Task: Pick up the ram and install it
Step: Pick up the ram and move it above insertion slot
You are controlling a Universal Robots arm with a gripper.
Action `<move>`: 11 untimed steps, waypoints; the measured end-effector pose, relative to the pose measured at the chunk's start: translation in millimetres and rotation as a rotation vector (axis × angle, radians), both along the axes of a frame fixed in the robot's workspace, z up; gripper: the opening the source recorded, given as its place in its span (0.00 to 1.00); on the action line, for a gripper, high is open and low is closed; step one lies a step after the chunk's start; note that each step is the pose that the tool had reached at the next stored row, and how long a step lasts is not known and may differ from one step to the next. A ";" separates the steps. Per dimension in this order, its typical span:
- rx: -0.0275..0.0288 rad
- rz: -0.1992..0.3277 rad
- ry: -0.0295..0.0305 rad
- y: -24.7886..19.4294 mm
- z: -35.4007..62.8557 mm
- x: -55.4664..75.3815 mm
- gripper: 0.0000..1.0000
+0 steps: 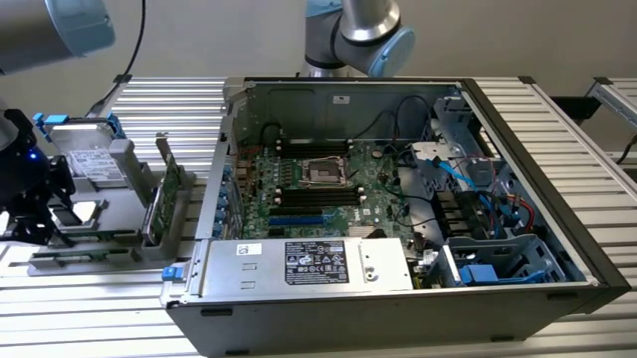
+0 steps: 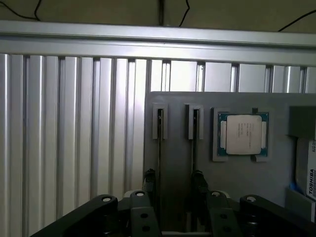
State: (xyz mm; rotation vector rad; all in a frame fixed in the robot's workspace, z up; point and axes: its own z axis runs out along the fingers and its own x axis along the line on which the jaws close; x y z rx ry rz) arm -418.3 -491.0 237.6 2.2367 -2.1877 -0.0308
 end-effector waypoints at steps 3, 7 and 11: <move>0.0000 -0.003 -0.0013 -0.2 -5.4 -1.2 0.42; -0.0001 -0.006 -0.0025 -0.7 -12.6 -2.5 0.42; -0.0001 -0.010 -0.0034 -3.3 -20.1 -3.9 0.42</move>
